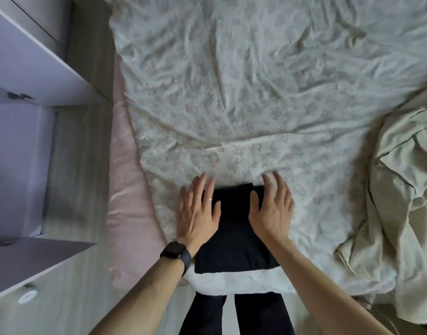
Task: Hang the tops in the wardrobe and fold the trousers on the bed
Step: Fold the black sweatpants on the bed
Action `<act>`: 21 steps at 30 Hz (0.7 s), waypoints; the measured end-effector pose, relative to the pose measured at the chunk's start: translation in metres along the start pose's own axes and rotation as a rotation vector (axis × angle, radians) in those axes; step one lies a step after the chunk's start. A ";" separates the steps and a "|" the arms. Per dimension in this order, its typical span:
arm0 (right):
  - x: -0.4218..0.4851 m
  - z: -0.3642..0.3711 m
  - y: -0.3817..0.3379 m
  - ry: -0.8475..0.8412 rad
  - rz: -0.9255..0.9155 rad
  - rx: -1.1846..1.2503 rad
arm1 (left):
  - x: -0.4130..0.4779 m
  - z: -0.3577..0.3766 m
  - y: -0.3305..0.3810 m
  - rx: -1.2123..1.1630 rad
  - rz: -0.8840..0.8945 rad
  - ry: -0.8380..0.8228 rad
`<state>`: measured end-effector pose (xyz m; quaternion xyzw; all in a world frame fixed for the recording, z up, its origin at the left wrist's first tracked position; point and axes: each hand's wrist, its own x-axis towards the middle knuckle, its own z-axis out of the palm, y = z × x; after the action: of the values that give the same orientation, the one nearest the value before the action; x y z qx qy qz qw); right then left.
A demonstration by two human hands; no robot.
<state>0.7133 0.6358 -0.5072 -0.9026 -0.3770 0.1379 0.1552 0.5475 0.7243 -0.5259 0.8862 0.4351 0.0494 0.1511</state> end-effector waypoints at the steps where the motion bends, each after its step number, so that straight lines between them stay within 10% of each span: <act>1: -0.011 0.008 -0.003 0.024 -0.123 -0.042 | -0.002 0.007 0.005 -0.009 0.112 -0.036; 14: -0.015 0.082 0.053 -0.234 -0.187 -0.235 | 0.020 0.071 -0.011 0.187 0.162 -0.366; 21: -0.085 0.038 0.044 -0.191 0.441 -0.011 | 0.064 0.023 0.019 0.229 0.141 -0.571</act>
<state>0.6694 0.5518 -0.5479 -0.9467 -0.1846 0.2514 0.0801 0.6057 0.7584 -0.5446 0.9035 0.3154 -0.2406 0.1625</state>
